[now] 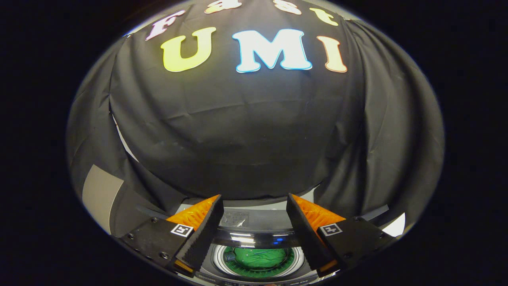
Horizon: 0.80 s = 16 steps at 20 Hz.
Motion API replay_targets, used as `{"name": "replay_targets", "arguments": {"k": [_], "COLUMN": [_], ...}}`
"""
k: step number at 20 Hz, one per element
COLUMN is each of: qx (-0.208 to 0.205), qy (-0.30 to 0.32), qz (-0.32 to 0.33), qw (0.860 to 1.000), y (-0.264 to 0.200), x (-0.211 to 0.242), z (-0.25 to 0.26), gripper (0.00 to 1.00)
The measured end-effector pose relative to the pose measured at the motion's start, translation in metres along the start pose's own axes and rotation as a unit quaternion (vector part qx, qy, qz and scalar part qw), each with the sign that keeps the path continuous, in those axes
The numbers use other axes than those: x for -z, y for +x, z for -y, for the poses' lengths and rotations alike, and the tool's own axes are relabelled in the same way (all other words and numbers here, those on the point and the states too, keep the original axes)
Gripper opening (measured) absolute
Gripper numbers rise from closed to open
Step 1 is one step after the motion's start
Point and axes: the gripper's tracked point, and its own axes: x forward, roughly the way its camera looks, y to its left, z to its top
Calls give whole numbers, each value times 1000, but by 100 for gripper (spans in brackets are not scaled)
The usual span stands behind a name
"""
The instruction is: Put the clothes into the washing machine and then close the washing machine lid.
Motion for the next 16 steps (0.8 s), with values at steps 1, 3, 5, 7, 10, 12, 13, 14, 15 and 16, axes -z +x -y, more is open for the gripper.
{"name": "replay_targets", "arguments": {"k": [1, 3, 5, 7, 10, 12, 13, 14, 15, 16], "qx": [1, 1, 1, 0, 2, 6, 6, 6, 6, 8], "qy": [0, -1, -1, -2, -2, -1, -4, -5, -2, 1], "qz": [7, 19, 29, 40, 58, 60, 62, 67, 71, 75], "qw": [1000, 1000, 1000, 999, 998, 998, 998, 998, 997, 997], "y": [-4, -13, -23, -31, -39, -42, -45, -47, -50, -52], "x": [4, 13, 22, 30, 40, 47, 50, 53, 58, 63], "z": [-1, -1, -3, -5, -6, -6, -7, -8, -7, -7], "gripper": [100, 99, 99, 99, 99, 99, 99, 99, 99, 99]}}
